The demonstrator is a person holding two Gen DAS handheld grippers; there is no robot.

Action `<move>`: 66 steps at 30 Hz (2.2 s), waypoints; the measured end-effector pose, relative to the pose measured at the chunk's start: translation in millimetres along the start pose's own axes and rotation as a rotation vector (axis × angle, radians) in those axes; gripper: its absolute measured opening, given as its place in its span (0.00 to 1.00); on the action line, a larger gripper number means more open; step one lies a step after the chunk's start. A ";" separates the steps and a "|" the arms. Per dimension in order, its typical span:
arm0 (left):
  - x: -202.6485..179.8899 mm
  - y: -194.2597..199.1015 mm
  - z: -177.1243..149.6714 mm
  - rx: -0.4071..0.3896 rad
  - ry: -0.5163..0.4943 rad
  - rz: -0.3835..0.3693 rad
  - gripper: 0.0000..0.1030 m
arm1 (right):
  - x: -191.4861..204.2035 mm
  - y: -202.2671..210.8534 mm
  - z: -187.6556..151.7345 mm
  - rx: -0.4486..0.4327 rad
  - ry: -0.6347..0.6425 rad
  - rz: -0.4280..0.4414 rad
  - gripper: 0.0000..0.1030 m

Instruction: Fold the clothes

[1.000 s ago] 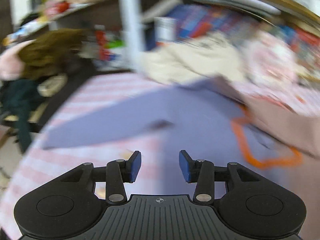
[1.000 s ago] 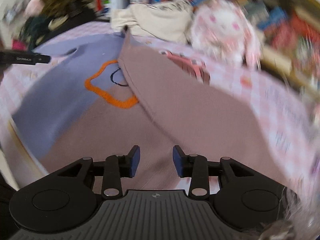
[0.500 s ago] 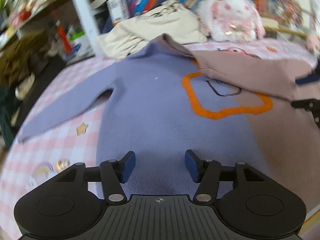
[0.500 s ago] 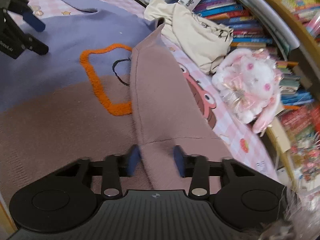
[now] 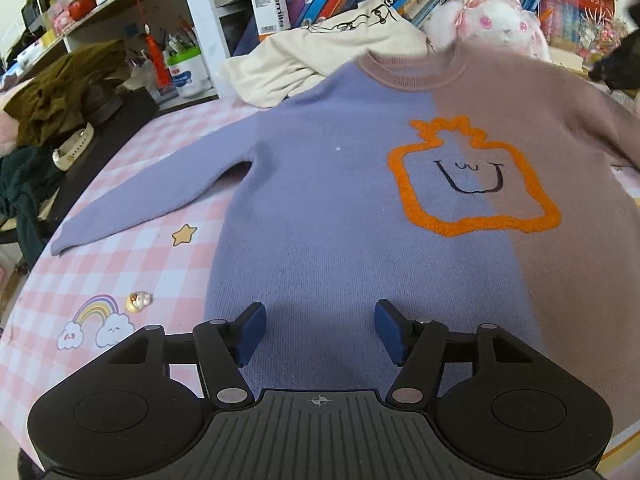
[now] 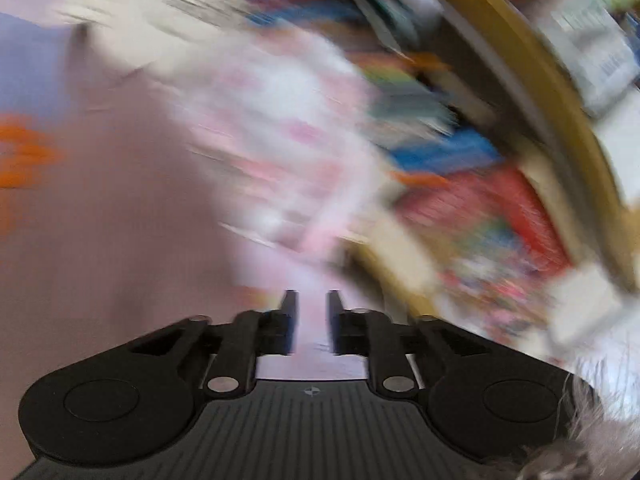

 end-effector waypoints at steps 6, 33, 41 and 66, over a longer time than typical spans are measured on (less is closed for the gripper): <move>10.1 6.5 -3.3 -0.009 -0.032 0.051 0.60 | -37.6 29.7 -25.8 -0.061 -0.302 0.109 0.36; 40.0 -5.9 -7.5 0.050 0.060 -0.111 0.08 | 109.5 141.7 -154.0 0.217 -0.402 0.578 0.05; 99.4 -14.2 -9.6 0.074 0.140 -0.047 0.08 | 157.0 182.3 -142.2 0.160 -0.184 0.798 0.05; 88.1 -7.0 1.2 0.009 0.071 0.098 0.50 | 37.2 123.9 -192.4 0.155 -0.424 0.513 0.52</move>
Point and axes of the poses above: each gripper's, at about its wrist camera, not at the fingertips, and y roughly against the way its jaws point, x to its left, z to its top, the point moved 8 cm from there along -y, roughly the way its jaws point, and after that the axes turned 10 degrees about x, right-handed, at the moved point
